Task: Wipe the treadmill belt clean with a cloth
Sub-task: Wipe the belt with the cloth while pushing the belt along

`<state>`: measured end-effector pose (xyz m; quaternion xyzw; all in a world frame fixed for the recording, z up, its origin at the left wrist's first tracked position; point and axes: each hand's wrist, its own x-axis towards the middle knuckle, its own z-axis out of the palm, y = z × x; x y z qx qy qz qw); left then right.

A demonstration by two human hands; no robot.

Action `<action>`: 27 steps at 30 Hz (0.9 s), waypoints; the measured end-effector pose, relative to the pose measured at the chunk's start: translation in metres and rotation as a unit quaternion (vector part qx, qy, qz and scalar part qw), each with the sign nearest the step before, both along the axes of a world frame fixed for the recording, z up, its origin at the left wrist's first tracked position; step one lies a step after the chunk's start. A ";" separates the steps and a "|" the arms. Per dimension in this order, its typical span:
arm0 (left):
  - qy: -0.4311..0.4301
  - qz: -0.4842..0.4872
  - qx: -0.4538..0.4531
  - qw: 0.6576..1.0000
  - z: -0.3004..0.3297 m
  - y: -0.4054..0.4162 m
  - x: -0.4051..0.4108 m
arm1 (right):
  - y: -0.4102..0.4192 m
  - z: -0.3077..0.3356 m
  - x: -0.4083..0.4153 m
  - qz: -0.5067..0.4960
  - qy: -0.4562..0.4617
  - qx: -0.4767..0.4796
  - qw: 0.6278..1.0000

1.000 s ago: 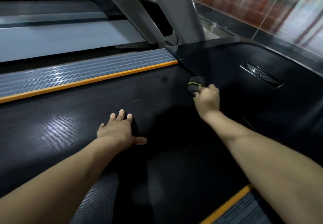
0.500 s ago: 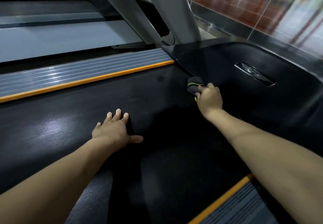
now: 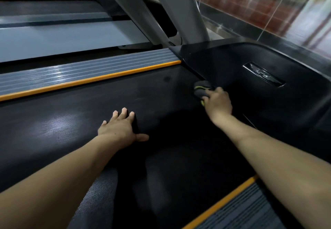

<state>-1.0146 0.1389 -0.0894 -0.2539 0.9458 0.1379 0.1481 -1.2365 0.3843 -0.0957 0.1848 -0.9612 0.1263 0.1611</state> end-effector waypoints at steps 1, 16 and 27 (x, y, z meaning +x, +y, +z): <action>0.000 -0.001 -0.001 1.000 0.000 0.000 -0.001 | 0.006 0.000 -0.004 -0.036 -0.013 0.004 0.999; -0.027 -0.002 -0.003 1.000 0.002 0.001 -0.005 | 0.005 -0.005 -0.017 0.080 0.020 0.006 0.997; -0.021 -0.003 -0.008 1.000 -0.001 -0.001 -0.005 | -0.057 -0.023 0.137 0.242 -0.025 -0.082 0.967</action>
